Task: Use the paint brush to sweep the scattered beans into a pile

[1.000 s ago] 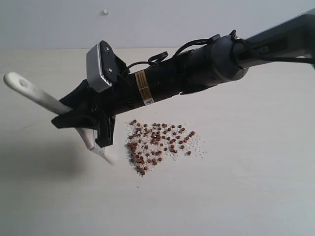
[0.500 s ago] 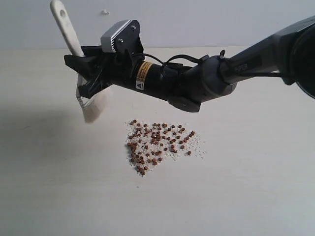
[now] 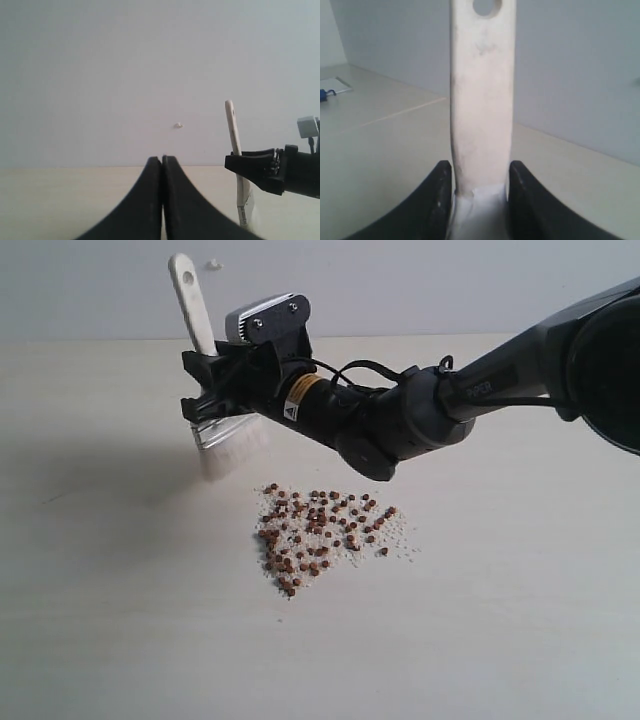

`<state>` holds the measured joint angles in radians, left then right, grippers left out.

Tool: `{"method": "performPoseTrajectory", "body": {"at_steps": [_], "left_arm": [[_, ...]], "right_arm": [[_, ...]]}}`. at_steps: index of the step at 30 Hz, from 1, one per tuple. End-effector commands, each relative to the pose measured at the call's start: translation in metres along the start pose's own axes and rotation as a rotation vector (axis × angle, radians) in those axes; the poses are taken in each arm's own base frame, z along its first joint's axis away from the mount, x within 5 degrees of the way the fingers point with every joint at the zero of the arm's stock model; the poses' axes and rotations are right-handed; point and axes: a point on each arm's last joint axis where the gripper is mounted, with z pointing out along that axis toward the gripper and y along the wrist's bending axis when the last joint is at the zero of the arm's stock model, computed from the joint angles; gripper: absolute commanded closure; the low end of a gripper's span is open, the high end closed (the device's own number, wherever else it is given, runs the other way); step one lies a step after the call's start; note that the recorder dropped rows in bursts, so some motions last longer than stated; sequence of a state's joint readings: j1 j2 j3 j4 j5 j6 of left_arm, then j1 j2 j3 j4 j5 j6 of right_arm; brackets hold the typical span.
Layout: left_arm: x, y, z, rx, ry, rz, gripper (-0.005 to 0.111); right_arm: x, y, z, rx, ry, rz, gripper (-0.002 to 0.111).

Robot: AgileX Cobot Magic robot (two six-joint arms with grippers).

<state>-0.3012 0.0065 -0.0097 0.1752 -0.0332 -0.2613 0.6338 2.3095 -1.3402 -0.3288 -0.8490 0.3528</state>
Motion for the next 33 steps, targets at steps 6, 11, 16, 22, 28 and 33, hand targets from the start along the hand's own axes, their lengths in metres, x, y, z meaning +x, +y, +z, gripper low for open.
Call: {"method": "performPoseTrajectory", "body": {"at_steps": [6, 11, 16, 22, 28, 33], "left_arm": [[-0.003, 0.0, -0.001, 0.001, -0.02, -0.001, 0.107], [-0.003, 0.0, -0.001, 0.001, -0.02, -0.001, 0.107], [-0.003, 0.0, -0.001, 0.001, -0.02, -0.001, 0.107], [-0.003, 0.0, -0.001, 0.001, -0.02, -0.001, 0.107], [-0.003, 0.0, -0.001, 0.001, -0.02, -0.001, 0.107], [-0.003, 0.0, -0.001, 0.001, -0.02, -0.001, 0.107]], "right_arm": [[0.01, -0.008, -0.001, 0.068, 0.126, -0.102, 0.108], [0.012, -0.009, -0.001, 0.076, 0.155, -0.097, 0.108], [0.018, -0.011, -0.002, 0.096, 0.221, -0.094, 0.108], [0.02, -0.012, -0.003, 0.104, 0.248, -0.094, 0.108], [0.012, -0.011, -0.004, 0.117, 0.26, -0.066, 0.108], [-0.001, -0.009, -0.004, 0.111, 0.223, -0.074, 0.108]]}}
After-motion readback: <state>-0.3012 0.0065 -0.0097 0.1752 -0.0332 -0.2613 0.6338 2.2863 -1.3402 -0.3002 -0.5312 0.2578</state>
